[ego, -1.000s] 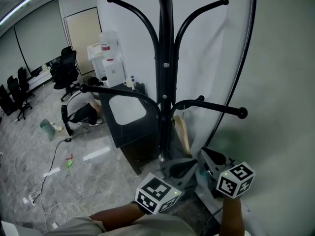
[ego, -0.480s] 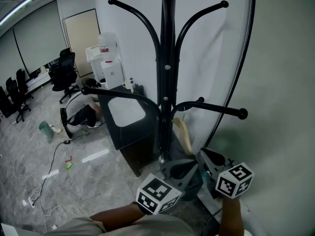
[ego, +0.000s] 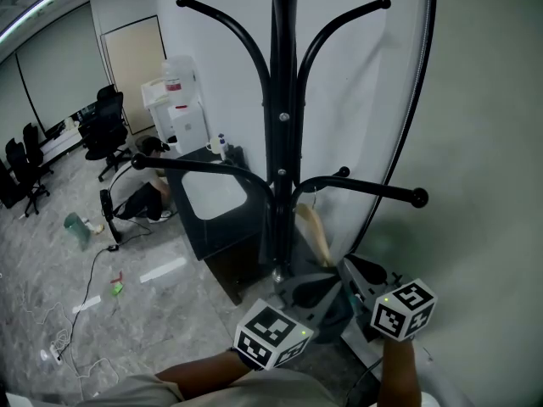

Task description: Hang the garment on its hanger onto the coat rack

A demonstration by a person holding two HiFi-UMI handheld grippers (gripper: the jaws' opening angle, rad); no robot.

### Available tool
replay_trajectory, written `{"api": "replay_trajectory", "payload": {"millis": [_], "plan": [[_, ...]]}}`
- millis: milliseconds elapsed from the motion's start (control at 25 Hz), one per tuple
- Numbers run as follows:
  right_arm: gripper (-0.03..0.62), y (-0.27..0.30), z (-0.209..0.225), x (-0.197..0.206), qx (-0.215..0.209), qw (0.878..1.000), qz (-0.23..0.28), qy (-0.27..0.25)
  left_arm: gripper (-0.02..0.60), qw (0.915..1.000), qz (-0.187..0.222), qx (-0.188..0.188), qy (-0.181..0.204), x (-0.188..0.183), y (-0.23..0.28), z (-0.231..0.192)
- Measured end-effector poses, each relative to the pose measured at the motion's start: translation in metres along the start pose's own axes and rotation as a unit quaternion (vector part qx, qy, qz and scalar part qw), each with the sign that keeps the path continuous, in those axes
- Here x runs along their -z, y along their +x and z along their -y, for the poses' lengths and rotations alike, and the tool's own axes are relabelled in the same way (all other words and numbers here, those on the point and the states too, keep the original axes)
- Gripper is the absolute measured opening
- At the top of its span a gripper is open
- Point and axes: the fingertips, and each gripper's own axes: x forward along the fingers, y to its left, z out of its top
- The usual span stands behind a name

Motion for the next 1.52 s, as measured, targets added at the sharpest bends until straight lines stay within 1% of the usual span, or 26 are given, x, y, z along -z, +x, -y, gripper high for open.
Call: {"api": "replay_trajectory", "payload": {"millis": [520, 760, 1520], "plan": [[0.015, 0.005, 0.0, -0.002, 0.0, 1.0, 0.005, 0.004, 0.005, 1.0, 0.001, 0.0, 0.0, 0.0, 0.0, -0.005], [0.014, 0.007, -0.003, 0.001, 0.006, 1.0, -0.002, -0.017, 0.005, 1.0, 0.0, -0.001, 0.0, 0.001, -0.001, -0.006], [0.014, 0.015, -0.004, 0.001, 0.002, 1.0, -0.008, -0.026, 0.006, 1.0, 0.001, 0.002, 0.0, 0.0, -0.001, -0.012]]}}
